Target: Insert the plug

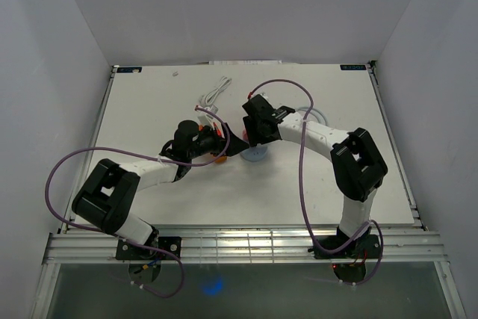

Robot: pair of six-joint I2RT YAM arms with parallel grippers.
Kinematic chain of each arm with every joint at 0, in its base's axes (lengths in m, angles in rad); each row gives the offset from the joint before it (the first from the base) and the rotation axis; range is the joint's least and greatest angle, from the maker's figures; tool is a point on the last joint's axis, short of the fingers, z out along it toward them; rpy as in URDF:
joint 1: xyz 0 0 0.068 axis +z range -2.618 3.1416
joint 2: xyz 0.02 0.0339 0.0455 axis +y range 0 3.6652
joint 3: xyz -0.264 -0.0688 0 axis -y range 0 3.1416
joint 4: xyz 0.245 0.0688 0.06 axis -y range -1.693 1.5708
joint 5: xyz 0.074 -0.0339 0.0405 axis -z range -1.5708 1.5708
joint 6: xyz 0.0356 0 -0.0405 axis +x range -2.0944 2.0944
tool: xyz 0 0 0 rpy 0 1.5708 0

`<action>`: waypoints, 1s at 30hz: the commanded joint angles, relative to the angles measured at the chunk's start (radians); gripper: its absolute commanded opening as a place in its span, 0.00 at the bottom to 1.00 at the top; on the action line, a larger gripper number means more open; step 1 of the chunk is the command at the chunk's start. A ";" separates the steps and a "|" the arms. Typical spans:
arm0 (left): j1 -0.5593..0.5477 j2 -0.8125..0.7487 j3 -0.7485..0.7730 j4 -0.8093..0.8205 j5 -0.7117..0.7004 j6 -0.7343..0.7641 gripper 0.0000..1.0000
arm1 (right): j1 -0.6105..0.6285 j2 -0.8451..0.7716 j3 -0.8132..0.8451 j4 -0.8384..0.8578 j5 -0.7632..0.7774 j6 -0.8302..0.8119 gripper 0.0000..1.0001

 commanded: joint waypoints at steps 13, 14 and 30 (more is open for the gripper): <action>0.019 -0.102 -0.033 0.017 -0.016 0.011 0.98 | -0.027 -0.186 0.031 -0.093 -0.033 -0.099 0.89; 0.019 -0.116 -0.039 0.017 -0.027 0.018 0.98 | -0.029 -0.239 0.006 -0.067 -0.037 -0.107 0.89; -0.009 -0.685 -0.309 0.009 -0.657 0.134 0.98 | -0.044 -0.940 -0.721 0.634 0.287 -0.179 0.89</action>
